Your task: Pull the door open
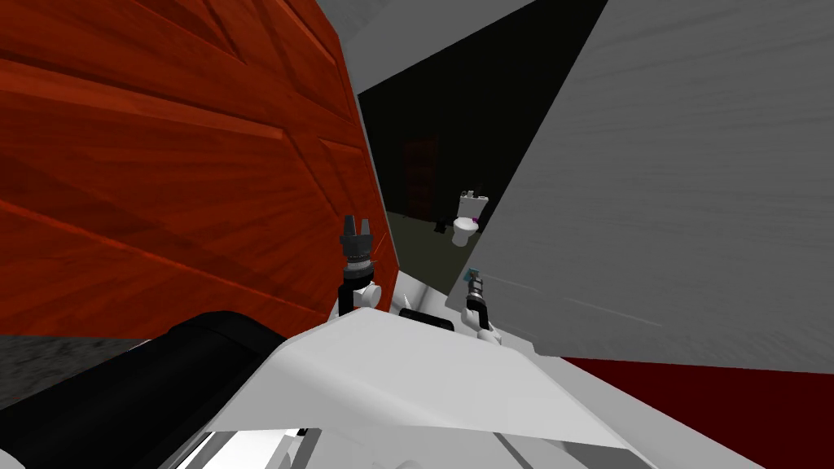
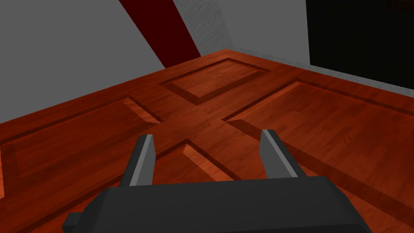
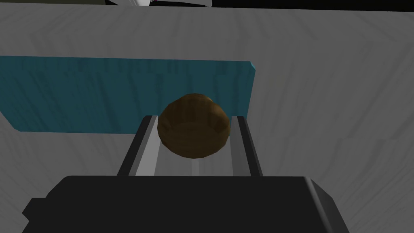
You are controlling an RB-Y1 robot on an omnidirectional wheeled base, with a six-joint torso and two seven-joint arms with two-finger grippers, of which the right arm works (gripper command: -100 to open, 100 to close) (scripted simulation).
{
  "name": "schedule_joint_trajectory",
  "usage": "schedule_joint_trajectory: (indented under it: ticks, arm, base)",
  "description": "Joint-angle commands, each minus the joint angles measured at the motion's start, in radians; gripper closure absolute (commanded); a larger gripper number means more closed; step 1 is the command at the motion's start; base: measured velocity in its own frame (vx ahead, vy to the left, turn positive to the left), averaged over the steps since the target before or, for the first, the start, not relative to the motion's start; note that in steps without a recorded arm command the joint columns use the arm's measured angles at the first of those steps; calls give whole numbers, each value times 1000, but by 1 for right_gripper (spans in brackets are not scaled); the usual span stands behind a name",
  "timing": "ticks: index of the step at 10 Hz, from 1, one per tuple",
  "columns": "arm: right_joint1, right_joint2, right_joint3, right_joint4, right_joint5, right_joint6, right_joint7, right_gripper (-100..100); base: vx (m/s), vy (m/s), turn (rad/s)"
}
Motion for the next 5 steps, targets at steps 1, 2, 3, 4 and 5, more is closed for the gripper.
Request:
schedule_joint_trajectory:
  ticks: [1,2,3,4,5]
  arm:
    - [5,-21,2,11,-5,-6,-20,100]
    - [4,-29,9,17,-5,-8,-34,100]
    - [4,-29,9,17,-5,-8,-34,100]
    - [4,-29,9,17,-5,-8,-34,100]
    - [2,-47,25,27,-2,-11,-61,100]
  base:
    - [-218,11,-9]
    - [-211,8,4]
    - [-139,12,-20]
    - [-45,14,-13]
    - [-74,-5,-17]
